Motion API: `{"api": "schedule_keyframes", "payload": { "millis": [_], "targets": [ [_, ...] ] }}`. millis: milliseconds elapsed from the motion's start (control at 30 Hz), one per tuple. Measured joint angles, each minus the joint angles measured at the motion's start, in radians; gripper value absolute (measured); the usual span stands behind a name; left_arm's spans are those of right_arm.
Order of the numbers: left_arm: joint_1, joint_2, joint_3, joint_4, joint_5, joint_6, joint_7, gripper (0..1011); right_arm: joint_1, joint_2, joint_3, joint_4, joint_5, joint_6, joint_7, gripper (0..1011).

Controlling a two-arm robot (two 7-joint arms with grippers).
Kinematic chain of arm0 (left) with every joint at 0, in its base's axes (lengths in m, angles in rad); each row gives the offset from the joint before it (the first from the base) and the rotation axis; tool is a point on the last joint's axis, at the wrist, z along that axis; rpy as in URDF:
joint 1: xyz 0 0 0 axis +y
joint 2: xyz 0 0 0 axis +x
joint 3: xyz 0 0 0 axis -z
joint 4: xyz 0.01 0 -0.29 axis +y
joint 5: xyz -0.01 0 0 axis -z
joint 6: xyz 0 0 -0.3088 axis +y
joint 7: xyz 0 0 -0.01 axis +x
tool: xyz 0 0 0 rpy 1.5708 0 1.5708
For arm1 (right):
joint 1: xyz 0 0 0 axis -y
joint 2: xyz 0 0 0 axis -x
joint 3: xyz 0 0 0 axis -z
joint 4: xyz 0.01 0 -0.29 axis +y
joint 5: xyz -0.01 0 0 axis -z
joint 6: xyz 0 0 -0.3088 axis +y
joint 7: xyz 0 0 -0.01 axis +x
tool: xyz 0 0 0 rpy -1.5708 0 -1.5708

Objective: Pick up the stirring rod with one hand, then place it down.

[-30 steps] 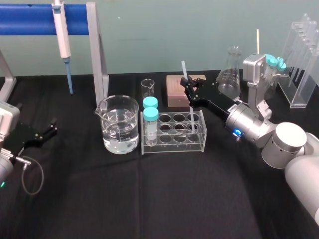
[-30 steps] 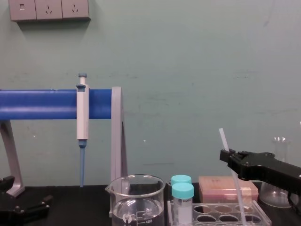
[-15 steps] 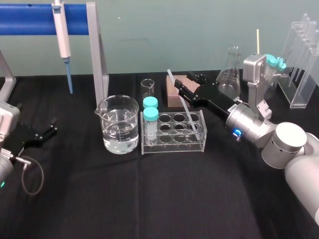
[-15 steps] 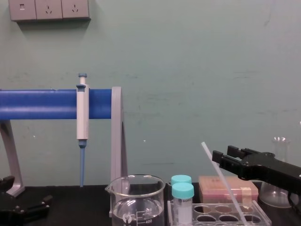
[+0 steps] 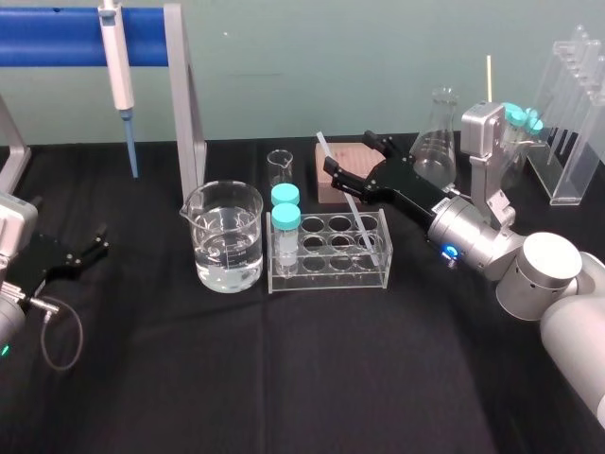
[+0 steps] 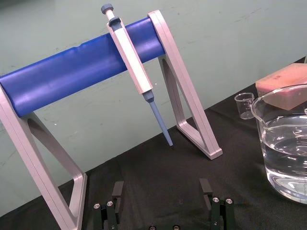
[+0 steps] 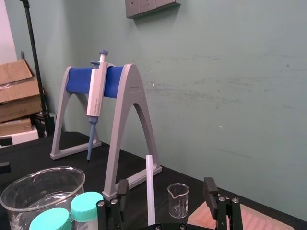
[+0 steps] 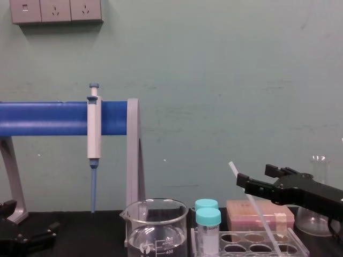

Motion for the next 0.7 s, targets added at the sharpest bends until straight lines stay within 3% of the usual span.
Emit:
{"api": "schedule_keyframes", "payload": {
  "millis": [67, 433, 700],
  "targets": [
    [0.000, 0.000, 0.000, 0.000, 0.000, 0.000, 0.000, 1000, 0.000, 0.000, 0.000, 0.000, 0.000, 0.000, 0.000, 1002],
    [0.000, 0.000, 0.000, 0.000, 0.000, 0.000, 0.000, 1000, 0.000, 0.000, 0.000, 0.000, 0.000, 0.000, 0.000, 1000],
    [0.000, 0.000, 0.000, 0.000, 0.000, 0.000, 0.000, 1000, -0.051, 0.004, 0.034, -0.119, -0.021, -0.032, -0.095, 1000]
  ]
}}
